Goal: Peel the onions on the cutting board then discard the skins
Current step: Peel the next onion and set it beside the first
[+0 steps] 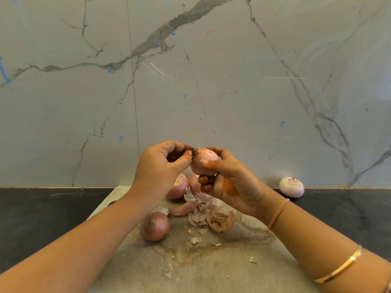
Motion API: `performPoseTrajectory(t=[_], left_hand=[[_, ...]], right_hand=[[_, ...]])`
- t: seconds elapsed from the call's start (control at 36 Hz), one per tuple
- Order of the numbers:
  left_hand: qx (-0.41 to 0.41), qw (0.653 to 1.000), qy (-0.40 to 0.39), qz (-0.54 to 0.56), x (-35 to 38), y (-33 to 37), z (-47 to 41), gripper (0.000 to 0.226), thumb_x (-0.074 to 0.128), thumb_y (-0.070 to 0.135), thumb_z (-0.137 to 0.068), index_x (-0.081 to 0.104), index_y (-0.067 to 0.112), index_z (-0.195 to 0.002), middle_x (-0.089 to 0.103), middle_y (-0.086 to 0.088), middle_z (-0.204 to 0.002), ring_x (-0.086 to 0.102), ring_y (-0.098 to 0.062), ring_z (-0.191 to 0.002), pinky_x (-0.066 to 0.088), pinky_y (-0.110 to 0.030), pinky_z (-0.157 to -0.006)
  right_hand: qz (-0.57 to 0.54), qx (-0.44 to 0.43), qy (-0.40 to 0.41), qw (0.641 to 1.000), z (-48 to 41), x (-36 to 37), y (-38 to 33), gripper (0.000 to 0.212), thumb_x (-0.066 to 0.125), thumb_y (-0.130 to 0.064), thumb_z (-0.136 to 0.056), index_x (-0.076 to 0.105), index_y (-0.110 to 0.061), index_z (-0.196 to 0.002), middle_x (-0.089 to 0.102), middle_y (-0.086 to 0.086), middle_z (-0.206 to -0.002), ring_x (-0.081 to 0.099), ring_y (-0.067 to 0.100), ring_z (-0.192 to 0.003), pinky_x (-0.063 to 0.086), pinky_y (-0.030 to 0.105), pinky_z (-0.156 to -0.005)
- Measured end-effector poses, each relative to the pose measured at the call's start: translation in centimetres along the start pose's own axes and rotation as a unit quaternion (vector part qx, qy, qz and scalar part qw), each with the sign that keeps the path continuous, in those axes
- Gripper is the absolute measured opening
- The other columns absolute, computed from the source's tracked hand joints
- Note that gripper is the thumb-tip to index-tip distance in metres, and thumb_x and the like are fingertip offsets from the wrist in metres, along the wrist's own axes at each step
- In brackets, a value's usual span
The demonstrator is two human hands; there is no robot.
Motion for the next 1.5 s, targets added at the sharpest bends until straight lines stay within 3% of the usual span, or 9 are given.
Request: performPoseTrajectory(t=[0.08, 0.22, 0.47, 0.58, 0.78, 1.0, 1.11, 1.19, 1.5], left_hand=[[0.002, 1.0, 0.009, -0.002, -0.3, 0.0, -0.1, 0.022, 0.067, 0.009, -0.085, 0.067, 0.029, -0.078, 0.068, 0.016, -0.073, 0.063, 0.006, -0.068, 0.047, -0.007, -0.063], [0.012, 1.0, 0.018, -0.021, -0.5, 0.1, -0.1, 0.025, 0.066, 0.011, -0.086, 0.063, 0.034, -0.08, 0.066, 0.016, -0.077, 0.062, 0.008, -0.072, 0.048, -0.006, -0.064], [-0.021, 0.997, 0.001, 0.074, -0.3, -0.4, 0.0, 0.015, 0.066, 0.015, -0.086, 0.065, 0.021, -0.1, 0.071, 0.004, -0.09, 0.067, -0.008, -0.085, 0.055, -0.023, -0.078], [-0.004, 0.994, -0.011, 0.106, 0.1, 0.3, 0.2, 0.03, 0.072, 0.025, -0.071, 0.063, 0.021, -0.1, 0.072, 0.007, -0.087, 0.068, -0.007, -0.086, 0.053, -0.017, -0.075], [-0.01, 0.995, 0.0, 0.101, -0.2, -0.2, -0.1, 0.027, 0.068, 0.003, -0.082, 0.061, 0.023, -0.1, 0.074, 0.009, -0.085, 0.069, -0.004, -0.081, 0.052, -0.015, -0.075], [-0.019, 0.993, 0.007, 0.115, -0.2, -0.6, -0.2, 0.033, 0.061, -0.001, -0.087, 0.056, 0.026, -0.105, 0.074, 0.006, -0.085, 0.07, -0.008, -0.084, 0.055, -0.022, -0.08], [-0.025, 0.992, 0.016, 0.119, -0.4, -0.8, -0.3, 0.034, 0.059, -0.002, -0.088, 0.054, 0.026, -0.106, 0.072, 0.003, -0.087, 0.07, -0.011, -0.085, 0.056, -0.024, -0.079], [-0.032, 0.994, 0.029, 0.097, -0.7, -1.1, -0.3, 0.032, 0.06, 0.0, -0.088, 0.053, 0.026, -0.107, 0.071, -0.003, -0.094, 0.07, -0.013, -0.085, 0.057, -0.028, -0.081], [-0.046, 0.998, 0.046, -0.006, -1.5, -1.9, -0.5, 0.028, 0.058, 0.001, -0.089, 0.065, 0.026, -0.081, 0.07, 0.011, -0.078, 0.066, -0.006, -0.081, 0.056, -0.029, -0.082]], right_hand=[[0.027, -0.01, 0.017, 0.999, 0.0, -0.2, -0.4, 0.061, 0.073, -0.011, -0.074, 0.04, -0.014, -0.126, 0.056, 0.022, -0.11, 0.05, 0.012, -0.054, 0.047, 0.023, -0.052], [0.059, -0.004, 0.016, 0.998, -0.1, -0.6, -0.4, 0.068, 0.065, -0.038, -0.076, 0.045, -0.003, -0.131, 0.068, 0.023, -0.104, 0.056, 0.013, -0.059, 0.053, 0.024, -0.06], [0.04, -0.007, 0.049, 0.998, 0.0, -1.0, -0.6, 0.039, 0.053, -0.03, -0.094, 0.055, -0.003, -0.121, 0.059, 0.016, -0.101, 0.059, 0.014, -0.059, 0.053, 0.023, -0.057], [0.043, -0.008, 0.046, 0.998, 0.0, -0.8, -0.7, 0.037, 0.053, -0.029, -0.094, 0.058, -0.002, -0.119, 0.059, 0.015, -0.099, 0.059, 0.015, -0.06, 0.053, 0.024, -0.058], [0.051, -0.001, 0.018, 0.999, 0.0, -0.6, -0.5, 0.058, 0.071, -0.024, -0.074, 0.054, -0.004, -0.126, 0.057, 0.012, -0.1, 0.055, 0.016, -0.068, 0.052, 0.023, -0.061], [0.044, -0.003, 0.049, 0.998, 0.0, -1.0, -0.5, 0.037, 0.058, -0.02, -0.092, 0.046, -0.008, -0.124, 0.056, 0.019, -0.105, 0.054, 0.015, -0.063, 0.05, 0.023, -0.057], [0.042, 0.008, 0.034, 0.998, 0.0, -0.7, -0.3, 0.055, 0.058, -0.035, -0.083, 0.049, -0.002, -0.125, 0.065, 0.021, -0.099, 0.058, 0.014, -0.059, 0.052, 0.023, -0.057], [0.041, 0.019, 0.025, 0.999, 0.1, -0.5, -0.2, 0.044, 0.051, -0.037, -0.09, 0.055, -0.002, -0.116, 0.068, 0.019, -0.089, 0.059, 0.015, -0.06, 0.052, 0.025, -0.061], [0.032, 0.033, 0.038, 0.998, 0.1, -1.1, -0.3, 0.053, 0.038, -0.043, -0.096, 0.057, 0.003, -0.115, 0.064, 0.015, -0.074, 0.055, 0.016, -0.055, 0.05, 0.025, -0.055]])
Point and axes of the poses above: each hand's wrist, its own z-axis away from the middle knuckle, its own x-axis out of the palm, y = z × x, the point moved 8 cm from there along -z, towards the middle knuckle
